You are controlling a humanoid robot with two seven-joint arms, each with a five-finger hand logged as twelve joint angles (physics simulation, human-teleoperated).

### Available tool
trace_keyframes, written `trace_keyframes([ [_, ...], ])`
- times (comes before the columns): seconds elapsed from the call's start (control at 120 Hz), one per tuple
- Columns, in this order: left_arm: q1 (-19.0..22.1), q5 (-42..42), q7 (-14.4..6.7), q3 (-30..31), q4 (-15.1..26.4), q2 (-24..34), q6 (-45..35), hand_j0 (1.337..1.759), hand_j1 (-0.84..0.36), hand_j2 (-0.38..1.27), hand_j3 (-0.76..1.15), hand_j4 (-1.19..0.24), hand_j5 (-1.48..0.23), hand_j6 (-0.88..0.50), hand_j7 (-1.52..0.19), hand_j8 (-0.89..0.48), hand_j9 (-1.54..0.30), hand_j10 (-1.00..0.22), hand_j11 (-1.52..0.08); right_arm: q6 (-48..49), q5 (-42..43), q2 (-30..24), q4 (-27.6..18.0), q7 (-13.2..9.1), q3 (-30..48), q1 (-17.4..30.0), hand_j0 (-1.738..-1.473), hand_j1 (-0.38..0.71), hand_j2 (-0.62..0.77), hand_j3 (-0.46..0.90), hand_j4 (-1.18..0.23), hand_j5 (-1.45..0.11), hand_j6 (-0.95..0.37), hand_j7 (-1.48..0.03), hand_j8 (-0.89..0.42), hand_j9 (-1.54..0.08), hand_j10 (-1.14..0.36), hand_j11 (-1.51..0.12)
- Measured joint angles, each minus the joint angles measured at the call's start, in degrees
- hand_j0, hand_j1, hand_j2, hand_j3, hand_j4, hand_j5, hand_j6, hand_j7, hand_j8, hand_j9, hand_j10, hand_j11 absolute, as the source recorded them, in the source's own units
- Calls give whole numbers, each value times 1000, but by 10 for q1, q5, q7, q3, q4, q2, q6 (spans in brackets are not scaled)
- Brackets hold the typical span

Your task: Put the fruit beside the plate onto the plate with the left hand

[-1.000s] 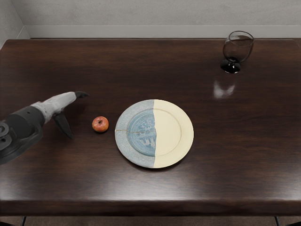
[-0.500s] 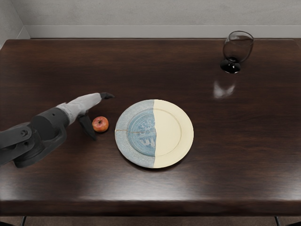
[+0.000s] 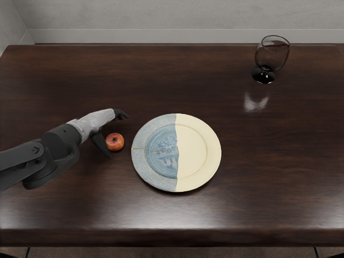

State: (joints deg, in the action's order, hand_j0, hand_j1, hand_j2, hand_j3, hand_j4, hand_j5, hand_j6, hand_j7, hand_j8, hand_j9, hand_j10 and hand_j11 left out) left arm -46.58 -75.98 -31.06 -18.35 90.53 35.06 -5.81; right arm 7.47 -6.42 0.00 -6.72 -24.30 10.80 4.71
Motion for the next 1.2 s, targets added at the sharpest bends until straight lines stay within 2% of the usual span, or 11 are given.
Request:
trace_keyframes([
  [0.433,1,0,4,1,1,-1,6,1658,-57,72,0,-344,-444,-345,-443,-345,-443,-344,-443,0,0,0,0,0,0,-3,-1658,-349,0,0,0,0,0,0,0,0,0,0],
  [0.625,5,0,52,1,-2,5,14,1658,-78,75,0,-361,-466,-362,-466,-362,-466,-361,-466,0,0,0,0,0,-1,-4,-1658,-349,0,0,0,0,0,0,0,0,0,0],
  [0.717,6,1,66,1,-3,10,17,1658,-83,76,0,-365,-471,-366,-471,-366,-471,-365,-471,0,0,0,0,0,-1,-5,-1658,-349,0,0,0,0,0,0,0,0,0,0],
  [0.983,7,1,82,0,-3,26,18,1658,-90,77,0,-371,-479,-372,-479,-372,-479,-371,-478,0,0,0,0,0,-1,-8,-1658,-349,0,0,0,0,0,0,0,0,0,0],
  [1.2,8,1,87,1,-6,26,19,1658,-109,81,0,-387,-499,-387,-499,-387,-499,-386,-499,0,0,0,0,0,-1,-8,-1658,-349,0,0,0,0,0,0,0,0,0,0],
])
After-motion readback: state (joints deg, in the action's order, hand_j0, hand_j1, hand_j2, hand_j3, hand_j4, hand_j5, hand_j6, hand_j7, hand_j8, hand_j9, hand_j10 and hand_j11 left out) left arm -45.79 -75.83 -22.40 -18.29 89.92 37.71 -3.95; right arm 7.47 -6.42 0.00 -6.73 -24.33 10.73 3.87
